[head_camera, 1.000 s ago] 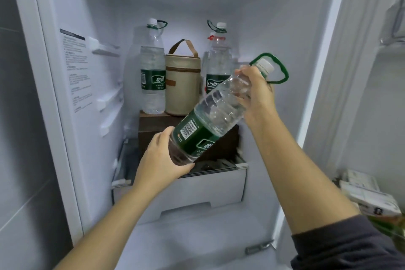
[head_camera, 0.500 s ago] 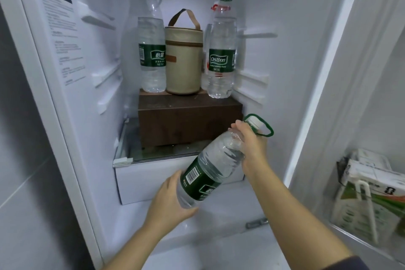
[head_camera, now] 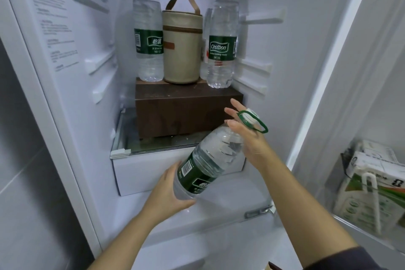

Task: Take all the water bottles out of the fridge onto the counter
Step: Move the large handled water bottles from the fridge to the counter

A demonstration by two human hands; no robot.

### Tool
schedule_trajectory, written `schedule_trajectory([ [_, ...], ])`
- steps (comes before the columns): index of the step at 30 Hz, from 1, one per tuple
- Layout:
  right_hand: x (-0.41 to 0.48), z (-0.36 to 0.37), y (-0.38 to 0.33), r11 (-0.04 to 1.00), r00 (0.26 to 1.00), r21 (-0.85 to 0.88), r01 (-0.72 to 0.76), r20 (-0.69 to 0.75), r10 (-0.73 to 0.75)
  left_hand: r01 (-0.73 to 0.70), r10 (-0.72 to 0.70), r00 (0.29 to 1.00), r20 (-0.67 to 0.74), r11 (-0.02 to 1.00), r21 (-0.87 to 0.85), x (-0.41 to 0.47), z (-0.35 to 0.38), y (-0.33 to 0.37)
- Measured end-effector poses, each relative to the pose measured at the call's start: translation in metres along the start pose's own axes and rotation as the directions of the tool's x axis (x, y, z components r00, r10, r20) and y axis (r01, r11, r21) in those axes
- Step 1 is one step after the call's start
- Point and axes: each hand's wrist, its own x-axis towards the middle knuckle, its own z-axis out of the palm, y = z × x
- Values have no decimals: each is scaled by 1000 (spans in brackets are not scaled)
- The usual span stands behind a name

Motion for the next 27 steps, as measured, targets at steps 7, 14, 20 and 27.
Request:
schedule_trajectory([
  [7, 2, -1, -4, 999, 998, -39, 29, 54, -27, -3, 3, 994, -106, 1000, 4, -12, 11, 1],
  [14, 10, 21, -5, 993, 991, 23, 118, -73, -116, 25, -34, 995, -94, 996, -89, 1, 11, -13],
  [20, 8, 19, 1, 987, 984, 70, 141, -120, -132, 22, -32, 993, -117, 996, -86, -1, 15, -16],
  [27, -37, 21, -4, 979, 951, 75, 189, -264, -163, 24, -24, 1000, 0, 1000, -14, -2, 7, -1],
])
